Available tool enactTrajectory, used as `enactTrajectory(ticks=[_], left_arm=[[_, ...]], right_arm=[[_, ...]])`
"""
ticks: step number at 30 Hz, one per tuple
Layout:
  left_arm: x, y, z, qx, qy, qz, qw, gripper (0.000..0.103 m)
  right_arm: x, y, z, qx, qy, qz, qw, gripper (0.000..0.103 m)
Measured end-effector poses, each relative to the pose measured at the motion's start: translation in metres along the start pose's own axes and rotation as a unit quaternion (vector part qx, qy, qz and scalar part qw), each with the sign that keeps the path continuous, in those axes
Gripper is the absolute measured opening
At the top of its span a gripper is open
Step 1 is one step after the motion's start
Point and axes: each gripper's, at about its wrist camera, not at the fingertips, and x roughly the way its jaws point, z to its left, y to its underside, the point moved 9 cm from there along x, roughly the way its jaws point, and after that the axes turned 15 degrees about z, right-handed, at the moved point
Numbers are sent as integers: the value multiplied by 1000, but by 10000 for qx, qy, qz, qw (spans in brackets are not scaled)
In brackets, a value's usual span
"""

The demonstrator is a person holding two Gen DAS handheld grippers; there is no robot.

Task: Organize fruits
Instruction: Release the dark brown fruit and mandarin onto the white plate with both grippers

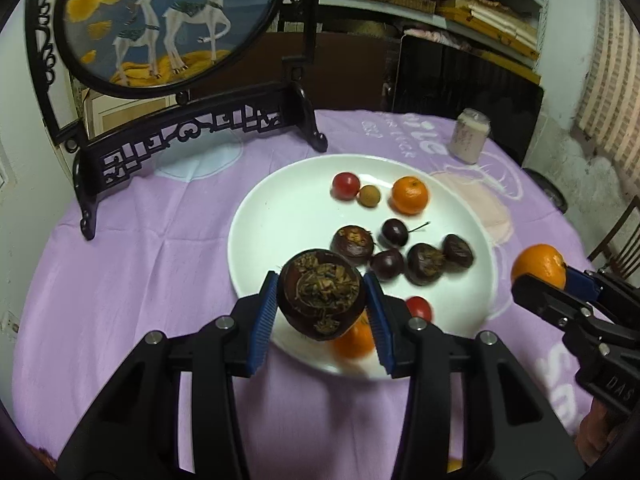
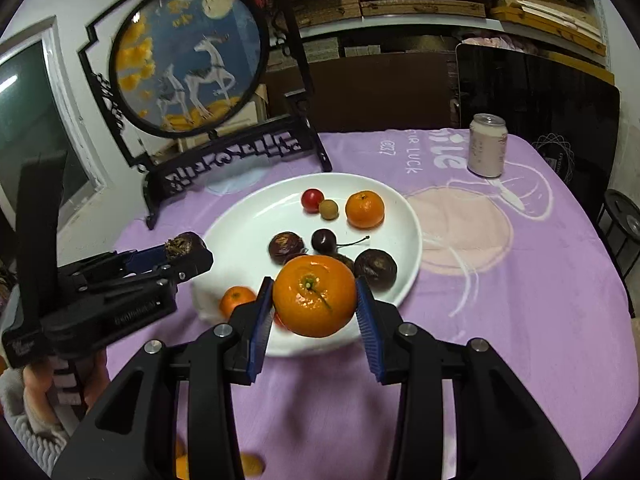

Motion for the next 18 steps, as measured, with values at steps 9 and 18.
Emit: enactTrajectory(ticks=[9,18], left_arm=[[46,-4,7,-74,-74,288,9995,44],[38,-6,10,-147,-427,-81,9989,82]], right_arm=[[41,-1,-9,-86,164,328,9993,40],[49,2,-20,261,-119,416,9987,61]])
